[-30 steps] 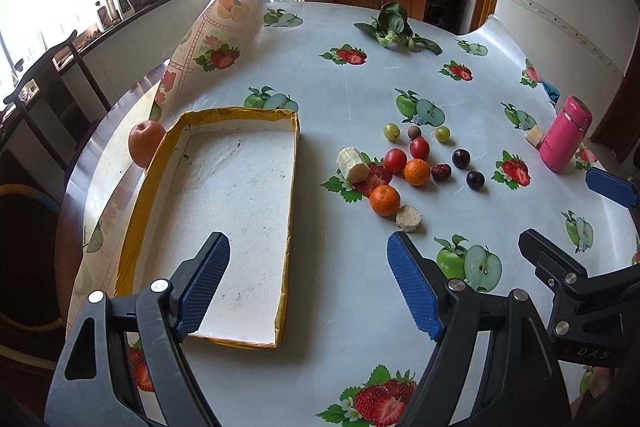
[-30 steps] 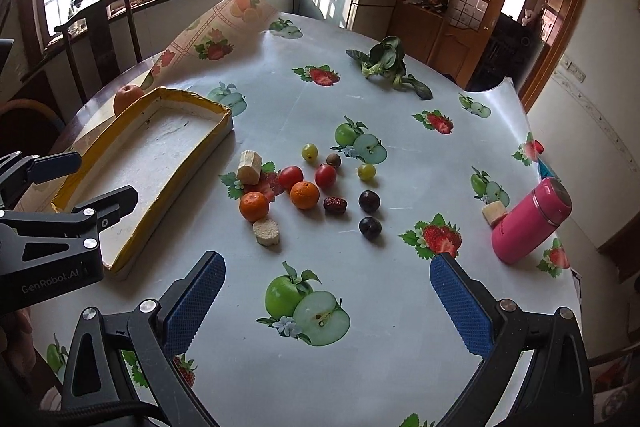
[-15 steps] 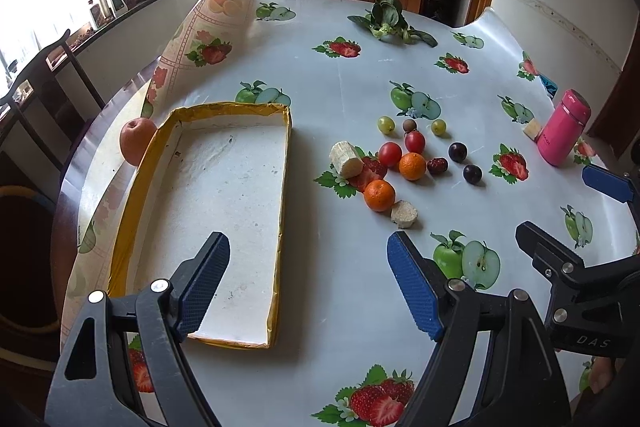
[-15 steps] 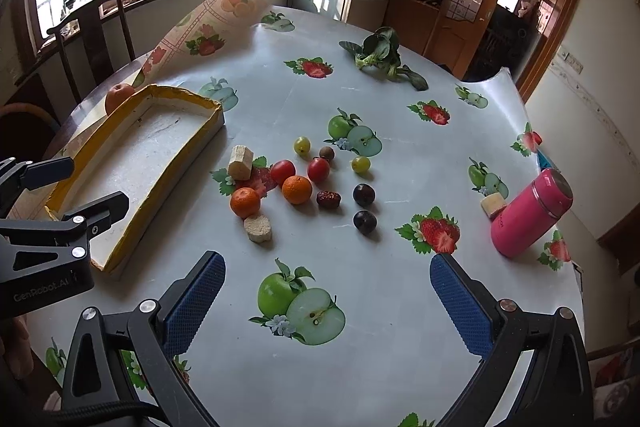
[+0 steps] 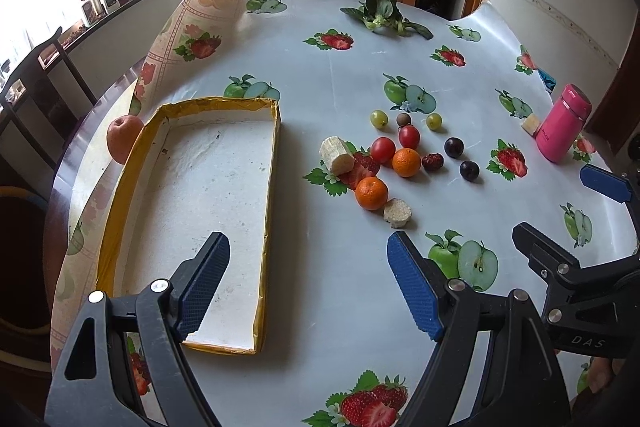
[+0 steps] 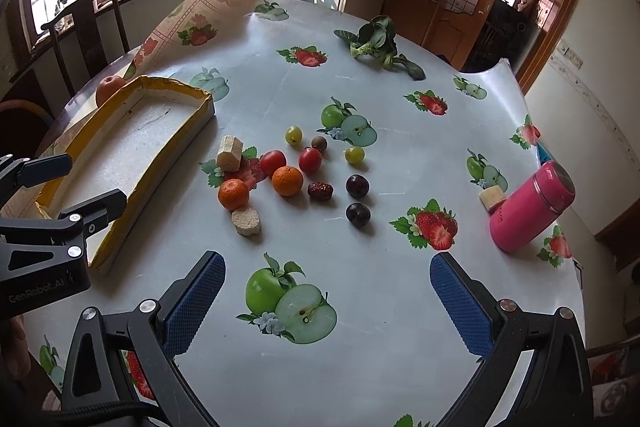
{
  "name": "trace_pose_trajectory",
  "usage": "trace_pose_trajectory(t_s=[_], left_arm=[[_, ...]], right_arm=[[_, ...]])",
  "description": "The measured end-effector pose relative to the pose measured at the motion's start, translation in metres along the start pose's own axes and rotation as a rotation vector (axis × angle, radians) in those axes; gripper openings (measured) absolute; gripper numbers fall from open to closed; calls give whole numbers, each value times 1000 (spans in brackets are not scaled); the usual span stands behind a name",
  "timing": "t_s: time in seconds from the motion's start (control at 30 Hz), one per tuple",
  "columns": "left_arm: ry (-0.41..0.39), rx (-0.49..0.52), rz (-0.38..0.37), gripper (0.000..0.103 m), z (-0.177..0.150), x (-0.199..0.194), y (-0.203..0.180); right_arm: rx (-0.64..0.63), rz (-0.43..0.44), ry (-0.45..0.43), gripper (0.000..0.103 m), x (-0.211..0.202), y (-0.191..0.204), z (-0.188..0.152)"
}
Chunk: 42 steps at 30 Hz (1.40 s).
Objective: Organize fruits
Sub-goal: 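Move both tools toward the cluster of small fruits, then grasp the mandarin orange with the left tool while the right tool grasps a dark plum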
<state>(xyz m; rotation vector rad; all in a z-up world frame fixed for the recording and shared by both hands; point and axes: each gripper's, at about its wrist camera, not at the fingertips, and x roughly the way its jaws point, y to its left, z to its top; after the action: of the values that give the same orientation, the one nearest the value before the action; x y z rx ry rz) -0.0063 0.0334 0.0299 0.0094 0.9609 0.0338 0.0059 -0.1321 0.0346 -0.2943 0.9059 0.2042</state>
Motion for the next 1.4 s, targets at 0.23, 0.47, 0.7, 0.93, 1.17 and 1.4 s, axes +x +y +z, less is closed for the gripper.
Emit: trace_pose_trajectory(t_s=[0.23, 0.47, 0.7, 0.93, 1.17, 1.4], left_arm=[[16, 12, -4, 81, 1, 9, -6], [51, 11, -15, 81, 1, 22, -9], [92, -32, -74, 81, 6, 46, -10], [162, -141, -163, 81, 30, 95, -12], [197, -142, -162, 81, 41, 124, -23], [213, -123, -161, 77, 41, 144, -29]], right_arm=[[12, 1, 12, 103, 7, -5, 0], [27, 6, 33, 103, 18, -10, -2], [45, 42, 41, 103, 31, -14, -1], [282, 190, 40, 62, 87, -56, 12], [350, 171, 53, 59, 135, -80, 33], [345, 185, 70, 50, 159, -85, 45]])
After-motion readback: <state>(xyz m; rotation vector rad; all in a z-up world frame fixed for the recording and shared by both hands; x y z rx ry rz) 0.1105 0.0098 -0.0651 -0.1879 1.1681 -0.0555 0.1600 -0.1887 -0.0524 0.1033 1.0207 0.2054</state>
